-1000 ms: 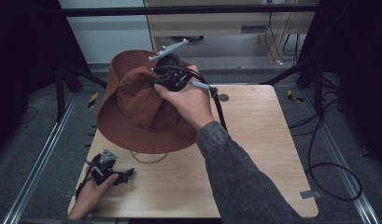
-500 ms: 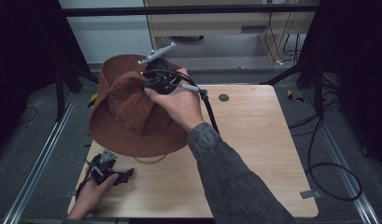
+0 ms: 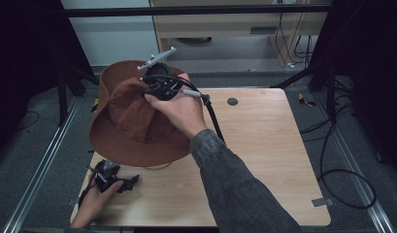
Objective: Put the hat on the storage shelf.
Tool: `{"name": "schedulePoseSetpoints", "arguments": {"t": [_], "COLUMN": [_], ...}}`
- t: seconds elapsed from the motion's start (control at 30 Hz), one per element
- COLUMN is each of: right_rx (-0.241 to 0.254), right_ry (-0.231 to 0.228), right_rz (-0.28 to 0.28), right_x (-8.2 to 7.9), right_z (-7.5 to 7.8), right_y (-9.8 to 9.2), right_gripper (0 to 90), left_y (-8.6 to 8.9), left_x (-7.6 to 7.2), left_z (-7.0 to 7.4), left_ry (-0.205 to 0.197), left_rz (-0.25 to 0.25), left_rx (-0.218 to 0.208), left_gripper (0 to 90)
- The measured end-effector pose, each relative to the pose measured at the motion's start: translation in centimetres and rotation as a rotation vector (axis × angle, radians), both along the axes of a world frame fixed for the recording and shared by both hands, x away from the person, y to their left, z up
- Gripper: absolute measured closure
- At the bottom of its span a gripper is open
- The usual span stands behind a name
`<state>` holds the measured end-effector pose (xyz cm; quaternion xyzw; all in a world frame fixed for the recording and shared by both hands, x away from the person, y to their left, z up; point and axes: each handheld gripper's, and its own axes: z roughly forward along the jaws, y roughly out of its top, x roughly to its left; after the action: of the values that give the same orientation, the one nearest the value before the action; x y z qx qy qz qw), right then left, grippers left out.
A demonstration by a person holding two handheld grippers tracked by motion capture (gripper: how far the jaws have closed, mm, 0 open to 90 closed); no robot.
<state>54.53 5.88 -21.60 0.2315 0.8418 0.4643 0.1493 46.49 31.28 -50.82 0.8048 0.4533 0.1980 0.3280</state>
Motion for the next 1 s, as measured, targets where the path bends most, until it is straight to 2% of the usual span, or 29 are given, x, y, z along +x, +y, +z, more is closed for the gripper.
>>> {"name": "schedulePoseSetpoints", "arguments": {"t": [0.77,1.0], "right_rx": [-0.011,-0.008], "right_ry": [0.023,0.043], "right_rz": [0.010,0.005], "right_x": [0.6,1.1], "right_z": [-1.1,-1.7], "right_y": [1.3,1.3], "right_gripper": [88.3,88.0], "left_y": [0.0,0.1], "left_x": [0.0,0.0], "left_z": [0.0,0.0], "left_ry": [0.000,0.001], "left_rz": [0.005,0.003], "left_rx": [-0.010,-0.007], "left_gripper": [0.0,0.0]}}
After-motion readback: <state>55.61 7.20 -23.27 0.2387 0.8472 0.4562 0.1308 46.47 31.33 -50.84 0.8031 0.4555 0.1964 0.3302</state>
